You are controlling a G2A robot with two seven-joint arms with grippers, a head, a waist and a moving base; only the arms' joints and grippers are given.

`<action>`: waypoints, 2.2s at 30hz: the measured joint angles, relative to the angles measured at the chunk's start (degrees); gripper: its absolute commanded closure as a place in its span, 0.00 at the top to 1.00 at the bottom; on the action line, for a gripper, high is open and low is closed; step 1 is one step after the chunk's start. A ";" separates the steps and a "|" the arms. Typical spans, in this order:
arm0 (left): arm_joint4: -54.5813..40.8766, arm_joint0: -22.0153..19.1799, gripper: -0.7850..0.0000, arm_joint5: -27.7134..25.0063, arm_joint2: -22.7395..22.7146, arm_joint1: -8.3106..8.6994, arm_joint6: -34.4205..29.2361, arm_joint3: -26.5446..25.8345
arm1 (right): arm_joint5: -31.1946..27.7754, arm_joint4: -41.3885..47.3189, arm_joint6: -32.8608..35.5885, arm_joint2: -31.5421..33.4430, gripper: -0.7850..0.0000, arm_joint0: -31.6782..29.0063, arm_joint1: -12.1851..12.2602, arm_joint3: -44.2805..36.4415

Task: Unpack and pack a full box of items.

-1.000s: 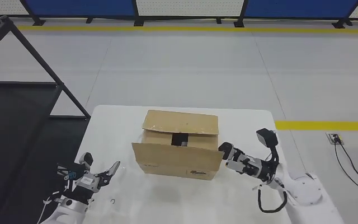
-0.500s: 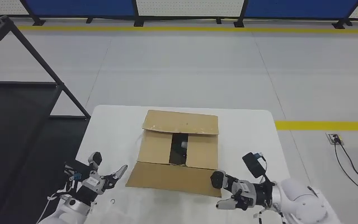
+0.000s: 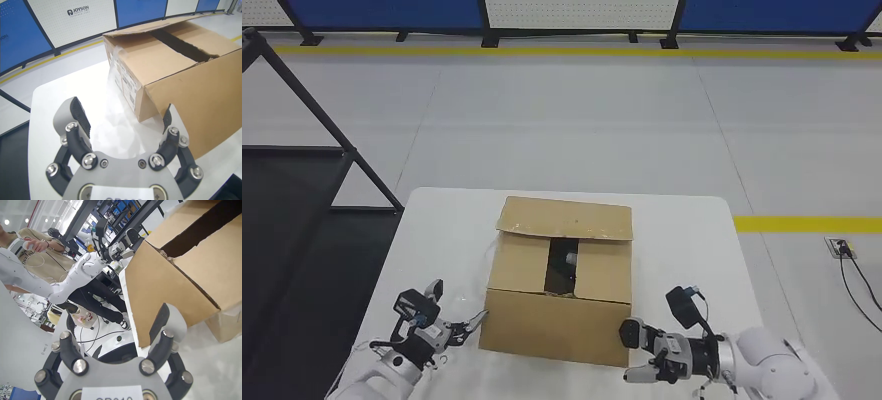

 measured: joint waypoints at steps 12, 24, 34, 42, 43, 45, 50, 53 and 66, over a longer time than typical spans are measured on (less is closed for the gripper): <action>1.46 -2.50 1.00 -0.77 3.12 -0.04 -0.37 2.53 | -4.55 2.36 -5.21 1.11 1.00 -1.67 0.87 -0.23; 1.65 -4.22 1.00 -1.28 6.07 -0.17 -0.45 2.95 | -7.89 4.92 -11.09 4.02 1.00 -4.14 1.55 -1.49; 2.83 -5.73 1.00 -0.54 8.44 -0.31 -0.87 4.40 | -5.91 2.47 -11.80 5.57 1.00 -5.19 2.04 -1.43; 3.16 -6.43 1.00 -0.73 10.05 -0.40 -0.98 4.45 | -6.10 3.03 -12.05 5.51 1.00 -5.24 2.01 -1.55; 3.32 -6.47 1.00 -0.77 10.23 -0.40 -0.91 4.39 | -5.70 2.96 -12.66 5.40 1.00 -5.38 1.97 -1.81; 3.59 -6.49 1.00 -0.83 10.54 -0.41 -0.71 4.21 | -4.88 2.19 -14.16 5.09 1.00 -5.56 1.90 -2.55; 3.46 -5.81 1.00 -0.66 10.15 -0.32 -0.03 3.53 | 0.80 1.95 -17.54 4.58 1.00 -4.66 1.70 -3.05; 2.87 -4.67 1.00 -0.35 9.05 -0.20 0.85 2.66 | 6.60 5.71 -18.23 3.01 1.00 -2.44 1.43 -2.16; -13.02 3.75 1.00 -0.14 -3.16 0.33 6.79 -3.32 | 16.15 12.82 -16.51 0.41 1.00 0.46 1.08 -0.69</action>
